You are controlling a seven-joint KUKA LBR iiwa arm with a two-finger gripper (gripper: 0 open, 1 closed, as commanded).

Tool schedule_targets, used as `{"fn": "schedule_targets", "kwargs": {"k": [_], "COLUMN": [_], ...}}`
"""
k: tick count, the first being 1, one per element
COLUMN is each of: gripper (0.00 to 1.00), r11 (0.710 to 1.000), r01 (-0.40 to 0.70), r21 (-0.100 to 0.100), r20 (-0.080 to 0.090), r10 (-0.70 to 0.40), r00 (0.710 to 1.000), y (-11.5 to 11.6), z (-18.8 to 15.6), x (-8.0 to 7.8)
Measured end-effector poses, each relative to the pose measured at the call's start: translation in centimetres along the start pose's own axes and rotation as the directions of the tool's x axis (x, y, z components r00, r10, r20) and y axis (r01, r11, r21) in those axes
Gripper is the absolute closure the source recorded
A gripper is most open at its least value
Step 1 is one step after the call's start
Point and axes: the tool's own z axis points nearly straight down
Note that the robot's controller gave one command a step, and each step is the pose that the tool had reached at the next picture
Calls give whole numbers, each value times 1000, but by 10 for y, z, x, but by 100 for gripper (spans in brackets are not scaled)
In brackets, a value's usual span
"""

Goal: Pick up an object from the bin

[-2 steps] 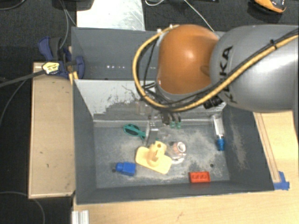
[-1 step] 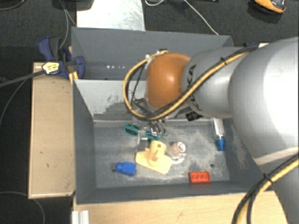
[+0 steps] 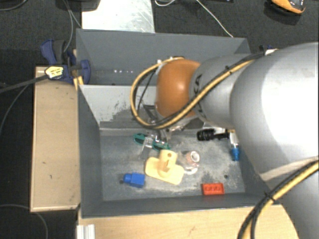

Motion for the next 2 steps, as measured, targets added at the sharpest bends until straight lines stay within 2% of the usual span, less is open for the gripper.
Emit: {"fn": "schedule_targets", "kwargs": {"k": [1,2], "gripper": [0,0], "r11": [973,1000], "r01": [229,0], "r21": [0,-1], "r20": [0,0], "r10": [-229,0], "r00": [973,1000], "y": [-23,0], "z": [-30,0], "x": [-2,0]}}
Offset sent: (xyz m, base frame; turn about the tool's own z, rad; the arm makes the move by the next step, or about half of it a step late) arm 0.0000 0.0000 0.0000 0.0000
